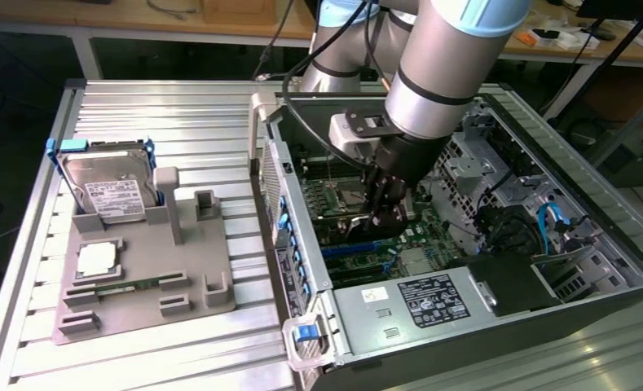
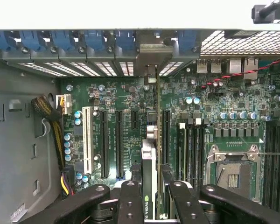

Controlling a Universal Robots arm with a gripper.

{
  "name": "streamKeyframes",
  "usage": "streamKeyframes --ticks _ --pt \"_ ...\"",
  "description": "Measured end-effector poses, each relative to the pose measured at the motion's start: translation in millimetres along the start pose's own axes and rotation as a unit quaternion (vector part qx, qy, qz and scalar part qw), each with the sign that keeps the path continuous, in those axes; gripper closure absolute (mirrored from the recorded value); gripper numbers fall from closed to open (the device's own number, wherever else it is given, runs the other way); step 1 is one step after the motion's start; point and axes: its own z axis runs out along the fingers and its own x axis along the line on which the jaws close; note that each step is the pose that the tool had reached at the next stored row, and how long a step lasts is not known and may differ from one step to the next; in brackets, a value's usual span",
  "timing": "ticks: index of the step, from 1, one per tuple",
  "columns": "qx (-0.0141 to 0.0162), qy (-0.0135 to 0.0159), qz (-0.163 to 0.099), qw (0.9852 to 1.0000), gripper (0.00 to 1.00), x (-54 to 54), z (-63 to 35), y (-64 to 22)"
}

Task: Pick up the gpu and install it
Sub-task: 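Insert the gpu into the slot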

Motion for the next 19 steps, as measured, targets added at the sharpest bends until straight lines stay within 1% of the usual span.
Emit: streamKeyframes --ticks 4,14,19 --pt "0.0004 0.0 0.0 1.0 0.73 0.0 0.1 1.8" --pt "0.0006 0.0 0.0 1.0 0.73 0.1 2.4 2.1" --pt "0.0022 0.0 0.0 1.0 0.73 0.1 4.2 2.3"
